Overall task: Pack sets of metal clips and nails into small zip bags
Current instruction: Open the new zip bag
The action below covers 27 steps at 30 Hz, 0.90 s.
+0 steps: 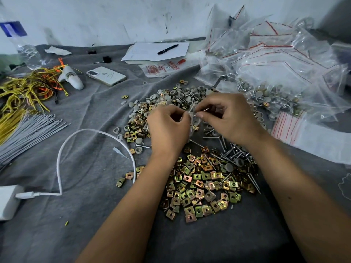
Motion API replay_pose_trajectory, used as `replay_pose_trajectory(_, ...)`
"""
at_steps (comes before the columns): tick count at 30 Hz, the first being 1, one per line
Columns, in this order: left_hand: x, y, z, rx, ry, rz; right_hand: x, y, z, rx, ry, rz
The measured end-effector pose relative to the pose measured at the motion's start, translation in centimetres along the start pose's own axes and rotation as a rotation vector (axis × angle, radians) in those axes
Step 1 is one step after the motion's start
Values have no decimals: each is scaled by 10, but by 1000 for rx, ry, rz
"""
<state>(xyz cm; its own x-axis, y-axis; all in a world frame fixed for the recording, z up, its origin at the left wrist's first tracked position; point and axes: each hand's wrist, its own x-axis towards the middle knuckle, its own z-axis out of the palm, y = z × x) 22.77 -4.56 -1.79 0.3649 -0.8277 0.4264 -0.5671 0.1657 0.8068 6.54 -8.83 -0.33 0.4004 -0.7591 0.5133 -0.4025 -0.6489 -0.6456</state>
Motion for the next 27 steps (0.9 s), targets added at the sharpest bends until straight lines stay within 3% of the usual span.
replay_pose_trajectory(4, 0, 1, 0, 0, -26, 5, 0, 3, 4, -52, -57, 55)
replay_pose_trajectory(15, 0, 2, -2, -33, 4, -56, 2, 10, -7, -15, 107, 130)
replay_pose_trajectory(18, 0, 0, -2, -34, 7, -73, 2, 17, -18, -142, -27, 161)
replay_pose_trajectory(22, 3, -1, -2, -84, 106, -114, -1, 23, -29, -255, -359, 246)
replay_pose_trajectory(27, 3, -1, -2, -102, 107, -116, -1, 22, -32, -217, -465, 285)
